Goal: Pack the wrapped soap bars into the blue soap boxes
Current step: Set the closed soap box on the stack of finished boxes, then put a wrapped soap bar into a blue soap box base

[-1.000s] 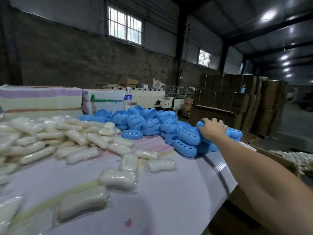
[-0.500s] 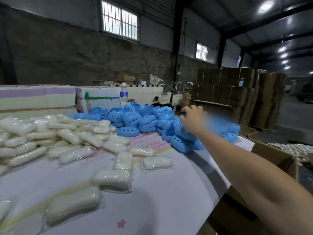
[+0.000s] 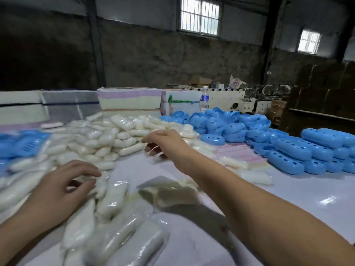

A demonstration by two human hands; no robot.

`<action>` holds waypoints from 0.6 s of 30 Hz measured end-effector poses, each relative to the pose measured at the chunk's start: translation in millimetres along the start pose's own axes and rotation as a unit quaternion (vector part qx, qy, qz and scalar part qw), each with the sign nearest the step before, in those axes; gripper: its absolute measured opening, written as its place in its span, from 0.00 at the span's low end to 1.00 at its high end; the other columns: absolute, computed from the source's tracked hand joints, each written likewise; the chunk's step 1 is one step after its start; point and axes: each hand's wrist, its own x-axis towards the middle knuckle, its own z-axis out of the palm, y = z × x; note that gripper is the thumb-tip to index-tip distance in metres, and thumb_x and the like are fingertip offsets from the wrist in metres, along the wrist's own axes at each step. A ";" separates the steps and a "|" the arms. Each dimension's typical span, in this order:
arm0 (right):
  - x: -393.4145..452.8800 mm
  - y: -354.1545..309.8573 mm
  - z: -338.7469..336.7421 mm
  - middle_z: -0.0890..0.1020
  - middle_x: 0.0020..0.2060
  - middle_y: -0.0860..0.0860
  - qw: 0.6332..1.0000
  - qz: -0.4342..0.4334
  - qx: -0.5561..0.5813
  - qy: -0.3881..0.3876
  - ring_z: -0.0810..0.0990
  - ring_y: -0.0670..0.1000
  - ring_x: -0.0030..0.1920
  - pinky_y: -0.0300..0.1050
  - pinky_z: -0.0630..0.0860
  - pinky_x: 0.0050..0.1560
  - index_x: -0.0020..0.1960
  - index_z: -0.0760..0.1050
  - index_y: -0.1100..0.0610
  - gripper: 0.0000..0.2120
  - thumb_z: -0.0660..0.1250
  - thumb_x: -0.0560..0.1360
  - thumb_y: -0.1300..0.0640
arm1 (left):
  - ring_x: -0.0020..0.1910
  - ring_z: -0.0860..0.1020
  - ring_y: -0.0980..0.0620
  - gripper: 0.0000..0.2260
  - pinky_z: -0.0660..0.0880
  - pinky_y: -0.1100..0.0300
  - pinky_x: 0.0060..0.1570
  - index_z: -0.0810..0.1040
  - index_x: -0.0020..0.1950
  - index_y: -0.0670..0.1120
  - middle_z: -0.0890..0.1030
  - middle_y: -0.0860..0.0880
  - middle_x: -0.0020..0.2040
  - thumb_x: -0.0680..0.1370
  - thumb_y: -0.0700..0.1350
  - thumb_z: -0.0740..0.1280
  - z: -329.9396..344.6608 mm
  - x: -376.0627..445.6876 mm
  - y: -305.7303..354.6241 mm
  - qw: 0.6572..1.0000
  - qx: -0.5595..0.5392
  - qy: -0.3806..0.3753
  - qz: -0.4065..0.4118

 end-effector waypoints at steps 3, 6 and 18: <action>9.5 -16.0 47.6 0.82 0.32 0.50 0.997 0.027 0.061 -0.038 0.75 0.46 0.31 0.39 0.65 0.31 0.44 0.81 0.54 0.04 0.68 0.75 0.56 | 0.50 0.79 0.64 0.16 0.73 0.76 0.43 0.82 0.43 0.57 0.82 0.58 0.49 0.74 0.34 0.72 -2.3 2.2 3.2 1.000 0.028 0.013 -0.005; 11.0 -13.7 85.6 0.81 0.30 0.48 0.997 -0.009 0.063 -0.047 0.75 0.44 0.29 0.35 0.67 0.28 0.42 0.81 0.54 0.05 0.68 0.74 0.56 | 0.49 0.79 0.60 0.16 0.75 0.70 0.46 0.83 0.43 0.54 0.82 0.56 0.48 0.74 0.31 0.70 -4.9 3.5 6.0 0.998 0.039 0.014 -0.039; 2.0 26.1 123.1 0.78 0.30 0.38 0.972 -0.190 -0.125 -0.062 0.75 0.39 0.35 0.34 0.70 0.39 0.44 0.80 0.44 0.07 0.68 0.72 0.56 | 0.44 0.77 0.59 0.10 0.72 0.61 0.46 0.82 0.39 0.56 0.80 0.57 0.42 0.72 0.42 0.66 -19.4 9.0 -7.3 0.988 0.080 0.062 -0.116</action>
